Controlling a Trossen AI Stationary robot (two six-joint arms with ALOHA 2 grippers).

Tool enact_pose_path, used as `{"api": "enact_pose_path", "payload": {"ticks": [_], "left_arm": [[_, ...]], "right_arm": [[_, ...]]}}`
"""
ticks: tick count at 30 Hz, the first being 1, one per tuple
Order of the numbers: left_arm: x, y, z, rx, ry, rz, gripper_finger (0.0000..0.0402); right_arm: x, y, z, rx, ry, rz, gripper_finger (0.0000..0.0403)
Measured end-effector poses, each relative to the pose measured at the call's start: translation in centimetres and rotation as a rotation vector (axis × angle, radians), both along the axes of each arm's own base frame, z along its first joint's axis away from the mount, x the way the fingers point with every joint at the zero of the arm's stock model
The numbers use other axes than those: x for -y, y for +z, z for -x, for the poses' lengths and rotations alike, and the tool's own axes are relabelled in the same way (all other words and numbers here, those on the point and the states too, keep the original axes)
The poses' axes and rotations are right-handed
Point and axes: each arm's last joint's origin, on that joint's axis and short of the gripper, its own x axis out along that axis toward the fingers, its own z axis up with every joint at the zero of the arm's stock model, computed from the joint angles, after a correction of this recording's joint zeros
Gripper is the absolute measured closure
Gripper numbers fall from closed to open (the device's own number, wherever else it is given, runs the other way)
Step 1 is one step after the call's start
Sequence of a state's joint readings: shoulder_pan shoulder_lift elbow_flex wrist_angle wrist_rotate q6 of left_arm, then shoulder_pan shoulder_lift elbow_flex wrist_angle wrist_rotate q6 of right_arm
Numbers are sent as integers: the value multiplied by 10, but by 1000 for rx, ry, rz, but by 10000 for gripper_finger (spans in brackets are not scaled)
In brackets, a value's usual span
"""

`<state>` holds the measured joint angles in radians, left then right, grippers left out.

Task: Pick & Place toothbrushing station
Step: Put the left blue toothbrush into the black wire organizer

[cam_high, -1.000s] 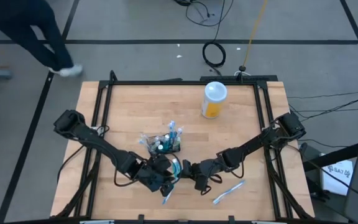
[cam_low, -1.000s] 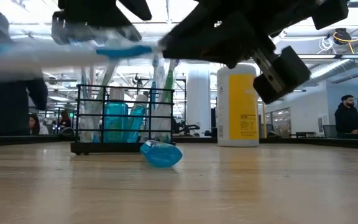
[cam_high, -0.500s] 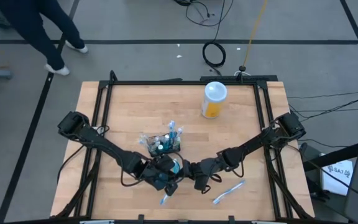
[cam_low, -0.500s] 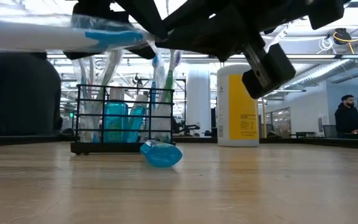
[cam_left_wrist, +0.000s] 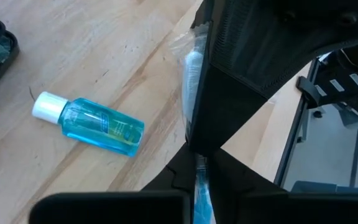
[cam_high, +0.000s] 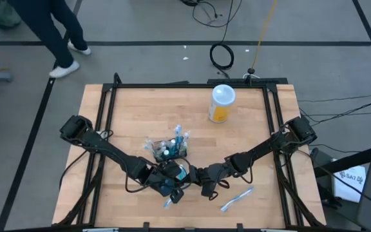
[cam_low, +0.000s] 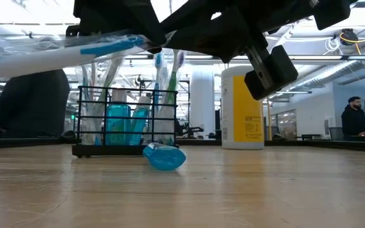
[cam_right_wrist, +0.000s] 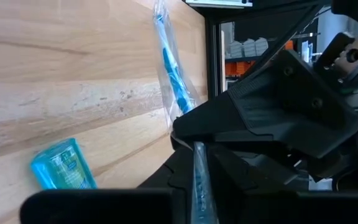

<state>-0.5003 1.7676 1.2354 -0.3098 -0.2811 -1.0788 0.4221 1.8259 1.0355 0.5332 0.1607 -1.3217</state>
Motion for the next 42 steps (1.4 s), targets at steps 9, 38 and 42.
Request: {"api": "enact_pose_path", "payload": {"ticks": [9, 38, 42], "left_arm": [[-1, 4, 2, 7, -11, -6, 391], [16, 43, 45, 69, 10, -83, 383], [21, 43, 49, 72, 2, -82, 384]], "right_arm": [[0, 1, 0, -5, -20, -66, 340], [-9, 13, 3, 144, -285, -103, 265], [-8, 14, 3, 159, -353, -90, 265]]}}
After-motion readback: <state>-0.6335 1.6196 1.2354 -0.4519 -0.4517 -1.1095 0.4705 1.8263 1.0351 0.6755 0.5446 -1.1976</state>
